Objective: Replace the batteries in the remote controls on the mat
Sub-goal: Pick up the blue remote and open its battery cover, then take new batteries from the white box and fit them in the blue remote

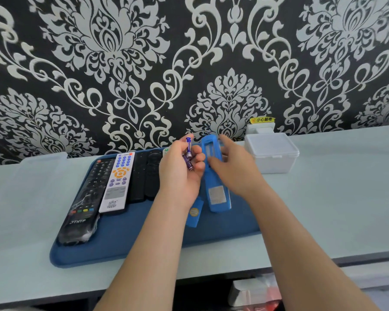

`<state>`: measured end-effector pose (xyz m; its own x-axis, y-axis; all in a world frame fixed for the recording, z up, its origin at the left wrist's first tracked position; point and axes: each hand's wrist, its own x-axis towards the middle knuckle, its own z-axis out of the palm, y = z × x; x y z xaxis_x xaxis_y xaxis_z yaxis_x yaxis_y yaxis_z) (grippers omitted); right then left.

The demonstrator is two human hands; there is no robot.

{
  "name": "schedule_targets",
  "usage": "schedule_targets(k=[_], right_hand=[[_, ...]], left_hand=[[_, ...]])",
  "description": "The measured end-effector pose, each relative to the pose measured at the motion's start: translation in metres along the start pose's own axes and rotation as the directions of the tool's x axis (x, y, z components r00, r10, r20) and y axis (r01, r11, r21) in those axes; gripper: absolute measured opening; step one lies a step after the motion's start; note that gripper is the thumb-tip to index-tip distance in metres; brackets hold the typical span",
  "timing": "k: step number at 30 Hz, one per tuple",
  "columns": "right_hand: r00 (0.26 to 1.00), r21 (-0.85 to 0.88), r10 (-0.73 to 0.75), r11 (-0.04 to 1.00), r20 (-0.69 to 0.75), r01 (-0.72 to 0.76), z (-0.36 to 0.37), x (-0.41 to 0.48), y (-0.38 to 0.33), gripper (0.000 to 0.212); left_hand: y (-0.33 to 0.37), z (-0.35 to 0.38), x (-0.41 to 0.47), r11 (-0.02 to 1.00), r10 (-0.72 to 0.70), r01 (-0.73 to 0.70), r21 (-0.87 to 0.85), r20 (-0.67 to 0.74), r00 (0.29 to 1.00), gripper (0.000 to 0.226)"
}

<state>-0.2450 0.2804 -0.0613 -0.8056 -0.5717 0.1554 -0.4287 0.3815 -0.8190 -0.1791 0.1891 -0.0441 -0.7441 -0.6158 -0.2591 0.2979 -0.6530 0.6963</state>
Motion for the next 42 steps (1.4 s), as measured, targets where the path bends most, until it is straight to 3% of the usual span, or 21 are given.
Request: schedule_targets(k=[2, 5, 6, 8, 10, 12, 14, 16, 18, 20, 22, 24, 28, 31, 33, 36, 39, 42], right_hand=[[0.999, -0.201, -0.040, 0.979, -0.029, 0.034, 0.001, -0.003, 0.000, 0.045], [0.927, -0.283, -0.253, 0.943, -0.277, 0.173, -0.017, -0.008, 0.002, 0.043], [0.891, -0.305, -0.283, 0.936, -0.354, 0.176, -0.024, -0.008, 0.005, 0.044], [0.882, -0.332, -0.192, 0.942, -0.431, 0.043, -0.039, -0.007, 0.017, 0.054], [0.903, -0.276, 0.001, 0.952, -0.429, -0.132, -0.058, -0.009, 0.032, 0.071], [0.922, -0.155, 0.103, 0.973, -0.373, -0.171, -0.073, -0.008, 0.047, 0.080], [0.955, -0.017, 0.136, 0.989, -0.264, -0.146, -0.085, -0.006, 0.057, 0.085], [0.972, 0.063, 0.171, 0.985, -0.161, -0.162, -0.089, -0.006, 0.062, 0.086], [0.973, -0.045, 0.161, 0.984, -0.167, -0.170, -0.090, -0.005, 0.067, 0.082], [0.963, -0.250, 0.088, 0.956, -0.256, -0.154, -0.089, -0.003, 0.063, 0.076], [0.941, -0.247, -0.003, 0.965, -0.338, -0.086, -0.087, -0.002, 0.053, 0.069], [0.939, -0.188, -0.080, 0.982, -0.334, 0.017, -0.076, -0.002, 0.038, 0.061], [0.979, -0.018, -0.165, 0.986, -0.117, 0.164, -0.017, -0.001, -0.004, 0.050], [0.985, 0.175, -0.158, 0.974, 0.063, 0.145, 0.032, -0.005, -0.040, 0.045], [0.969, 0.217, -0.189, 0.964, 0.160, 0.152, 0.058, -0.008, -0.055, 0.046], [0.939, 0.199, -0.256, 0.957, 0.231, 0.212, 0.088, -0.014, -0.072, 0.044], [0.903, 0.225, -0.291, 0.948, 0.316, 0.227, 0.119, -0.026, -0.093, 0.043], [0.845, 0.262, -0.308, 0.942, 0.437, 0.207, 0.146, -0.038, -0.111, 0.052]], left_hand=[[0.001, 0.000, -0.003, 0.998, -0.014, 0.011, 0.068, 0.037, 0.999, 0.012], [-0.004, 0.007, -0.005, 0.924, 0.030, -0.068, 0.377, 0.106, 0.994, 0.018], [-0.009, 0.009, -0.006, 0.821, 0.089, -0.155, 0.550, 0.146, 0.985, 0.020], [-0.021, 0.012, -0.004, 0.451, 0.236, -0.373, 0.811, 0.295, 0.926, 0.019], [-0.038, 0.022, -0.007, 0.107, 0.244, -0.511, 0.853, 0.476, 0.845, 0.015], [-0.050, 0.032, -0.009, -0.168, 0.166, -0.523, 0.836, 0.547, 0.821, 0.033], [-0.059, 0.044, -0.006, -0.352, 0.127, -0.521, 0.777, 0.591, 0.797, 0.048], [-0.063, 0.054, -0.001, -0.464, 0.124, -0.521, 0.716, 0.635, 0.762, 0.051], [-0.067, 0.058, 0.003, -0.477, 0.117, -0.522, 0.707, 0.639, 0.760, 0.046], [-0.065, 0.056, 0.004, -0.371, 0.125, -0.522, 0.768, 0.599, 0.791, 0.043], [-0.057, 0.048, 0.003, -0.233, 0.169, -0.507, 0.830, 0.548, 0.819, 0.035], [-0.041, 0.036, 0.002, -0.190, 0.239, -0.479, 0.857, 0.513, 0.824, 0.024], [0.002, -0.004, -0.009, -0.313, 0.329, -0.348, 0.884, 0.444, 0.833, 0.023], [0.035, -0.034, -0.018, -0.275, 0.376, -0.231, 0.933, 0.325, 0.868, 0.024], [0.056, -0.053, -0.026, -0.348, 0.410, -0.127, 0.929, 0.273, 0.870, 0.022], [0.090, -0.077, -0.035, -0.479, 0.524, 0.054, 0.876, 0.236, 0.818, 0.019], [0.129, -0.106, -0.045, -0.512, 0.619, 0.268, 0.816, 0.134, 0.774, 0.035], [0.152, -0.141, -0.054, -0.503, 0.620, 0.450, 0.738, -0.054, 0.782, 0.055]])
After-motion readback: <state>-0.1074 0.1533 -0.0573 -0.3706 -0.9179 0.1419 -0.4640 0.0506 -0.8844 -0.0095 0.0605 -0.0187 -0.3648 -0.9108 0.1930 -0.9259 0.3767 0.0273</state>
